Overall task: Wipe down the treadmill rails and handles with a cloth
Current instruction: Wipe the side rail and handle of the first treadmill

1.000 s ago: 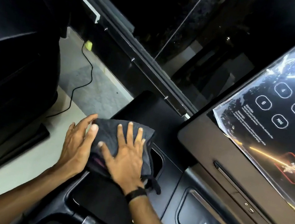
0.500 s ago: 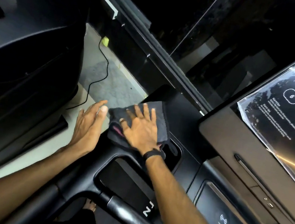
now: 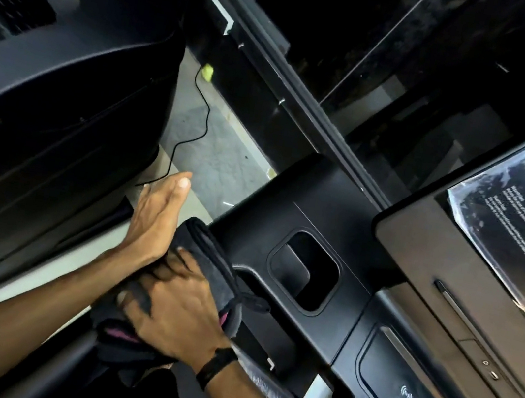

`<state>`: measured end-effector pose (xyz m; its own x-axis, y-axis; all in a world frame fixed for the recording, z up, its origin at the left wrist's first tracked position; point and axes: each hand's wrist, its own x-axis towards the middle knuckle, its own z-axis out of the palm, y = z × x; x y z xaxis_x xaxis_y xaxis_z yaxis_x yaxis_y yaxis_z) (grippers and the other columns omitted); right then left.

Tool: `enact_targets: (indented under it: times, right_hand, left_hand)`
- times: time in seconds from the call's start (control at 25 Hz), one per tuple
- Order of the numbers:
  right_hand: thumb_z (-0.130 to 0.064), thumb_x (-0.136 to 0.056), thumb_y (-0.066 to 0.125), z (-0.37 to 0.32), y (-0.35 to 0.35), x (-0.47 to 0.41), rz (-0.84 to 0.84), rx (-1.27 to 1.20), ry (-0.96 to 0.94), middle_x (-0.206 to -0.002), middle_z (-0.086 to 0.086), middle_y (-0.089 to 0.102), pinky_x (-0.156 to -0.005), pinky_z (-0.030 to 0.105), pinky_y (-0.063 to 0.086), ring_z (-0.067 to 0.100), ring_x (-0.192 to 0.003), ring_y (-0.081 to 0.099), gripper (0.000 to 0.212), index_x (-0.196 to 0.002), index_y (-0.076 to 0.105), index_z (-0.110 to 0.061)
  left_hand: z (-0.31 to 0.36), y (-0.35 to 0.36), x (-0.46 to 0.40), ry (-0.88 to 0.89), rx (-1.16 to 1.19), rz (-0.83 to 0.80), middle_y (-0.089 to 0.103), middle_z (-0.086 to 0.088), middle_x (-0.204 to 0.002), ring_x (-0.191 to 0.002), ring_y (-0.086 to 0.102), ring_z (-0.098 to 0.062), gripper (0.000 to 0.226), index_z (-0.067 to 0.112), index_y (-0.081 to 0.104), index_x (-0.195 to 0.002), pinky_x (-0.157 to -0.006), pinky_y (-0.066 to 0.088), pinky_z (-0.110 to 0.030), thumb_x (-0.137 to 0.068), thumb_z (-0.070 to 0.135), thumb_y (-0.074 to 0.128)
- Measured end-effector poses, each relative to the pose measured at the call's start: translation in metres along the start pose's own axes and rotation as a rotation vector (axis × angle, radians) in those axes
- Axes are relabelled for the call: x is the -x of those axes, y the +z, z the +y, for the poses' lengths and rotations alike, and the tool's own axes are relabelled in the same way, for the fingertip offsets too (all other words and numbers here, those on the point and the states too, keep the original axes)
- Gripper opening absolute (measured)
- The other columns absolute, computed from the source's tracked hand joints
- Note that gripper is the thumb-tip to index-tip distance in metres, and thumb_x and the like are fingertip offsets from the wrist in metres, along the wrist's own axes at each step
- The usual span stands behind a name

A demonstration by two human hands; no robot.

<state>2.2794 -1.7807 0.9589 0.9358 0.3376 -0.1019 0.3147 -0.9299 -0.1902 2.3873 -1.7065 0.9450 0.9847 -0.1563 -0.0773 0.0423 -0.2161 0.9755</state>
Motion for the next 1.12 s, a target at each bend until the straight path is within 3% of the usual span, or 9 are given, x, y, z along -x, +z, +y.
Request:
enact_targets:
  times: [0.12,0.2,0.32,0.48,0.64,0.76,0.84,0.96,1.12]
  right_hand:
    - [-0.045,-0.101,0.047,0.006,-0.003,0.014,0.025,-0.087,-0.099,-0.124,0.002,0.064,-0.122,0.039,0.018,0.025,-0.127,0.047,0.041,-0.128,0.064,-0.017]
    - [-0.046,-0.103,0.042,0.023,-0.006,0.022,0.042,-0.118,-0.072,-0.138,0.001,0.059,-0.124,0.041,0.013,0.023,-0.142,0.037,0.046,-0.135,0.06,-0.018]
    - [-0.05,-0.103,0.033,0.073,-0.015,0.025,0.087,-0.03,0.088,-0.154,0.0,0.045,-0.125,0.043,0.007,0.019,-0.152,0.02,0.054,-0.143,0.054,-0.021]
    - [-0.052,-0.102,0.028,0.093,-0.023,0.022,0.143,-0.005,0.342,-0.158,-0.001,0.039,-0.123,0.047,0.013,0.019,-0.153,0.017,0.059,-0.146,0.051,-0.02]
    - [-0.041,-0.102,0.048,0.037,-0.008,0.058,0.058,-0.269,0.079,-0.158,0.0,0.039,-0.126,0.041,0.003,0.016,-0.154,0.013,0.05,-0.146,0.05,-0.017]
    - [-0.04,-0.103,0.045,0.053,-0.015,0.054,0.064,-0.164,0.002,-0.156,-0.001,0.042,-0.125,0.04,0.007,0.017,-0.152,0.021,0.048,-0.146,0.05,-0.019]
    - [-0.044,-0.103,0.028,0.091,-0.026,0.025,0.146,0.045,0.232,-0.156,0.001,0.042,-0.124,0.044,0.013,0.022,-0.151,0.025,0.055,-0.146,0.049,-0.018]
    - [-0.046,-0.101,0.022,0.11,-0.033,-0.007,0.145,0.056,0.528,-0.158,0.005,0.039,-0.125,0.042,0.006,0.026,-0.152,0.02,0.061,-0.147,0.048,-0.014]
    - [-0.033,-0.1,0.048,0.023,-0.004,0.036,0.153,-0.182,0.107,-0.147,0.009,0.053,-0.125,0.034,0.014,0.023,-0.146,0.034,0.045,-0.135,0.059,-0.007]
  left_hand:
    - [-0.002,0.006,-0.002,-0.004,0.019,-0.018,0.057,-0.007,-0.139,-0.135,0.046,-0.019,0.082,0.016,0.052,-0.14,-0.122,0.018,-0.047,-0.086,0.068,0.018]
    - [-0.004,0.01,-0.008,0.004,0.041,-0.018,0.059,-0.008,-0.137,-0.132,0.049,-0.022,0.084,0.016,0.054,-0.138,-0.118,0.025,-0.051,-0.085,0.07,0.019]
    - [-0.006,0.018,-0.018,0.016,0.097,-0.018,0.06,-0.006,-0.136,-0.129,0.053,-0.022,0.08,0.015,0.055,-0.137,-0.114,0.034,-0.05,-0.087,0.07,0.024]
    - [-0.001,0.032,-0.024,0.042,0.118,-0.057,0.059,-0.006,-0.137,-0.128,0.053,-0.024,0.079,0.016,0.055,-0.137,-0.113,0.035,-0.051,-0.088,0.07,0.025]
    - [0.004,0.04,-0.027,0.068,0.144,-0.062,0.058,-0.003,-0.139,-0.13,0.052,-0.023,0.076,0.017,0.055,-0.137,-0.115,0.032,-0.051,-0.089,0.068,0.026]
    - [0.002,0.039,-0.031,0.053,0.144,-0.055,0.058,-0.002,-0.139,-0.129,0.053,-0.024,0.083,0.018,0.054,-0.138,-0.114,0.034,-0.051,-0.087,0.077,0.027]
    - [-0.001,0.033,-0.032,0.043,0.139,-0.045,0.059,-0.002,-0.138,-0.128,0.053,-0.025,0.082,0.019,0.055,-0.137,-0.113,0.035,-0.051,-0.086,0.077,0.028]
    - [-0.003,0.02,-0.029,0.013,0.116,-0.04,0.059,-0.004,-0.138,-0.132,0.051,-0.024,0.079,0.019,0.055,-0.137,-0.116,0.032,-0.051,-0.087,0.074,0.028]
    - [-0.015,0.012,-0.024,0.012,0.134,-0.012,0.059,-0.003,-0.137,-0.129,0.053,-0.025,0.089,0.017,0.056,-0.136,-0.114,0.034,-0.052,-0.084,0.084,0.028]
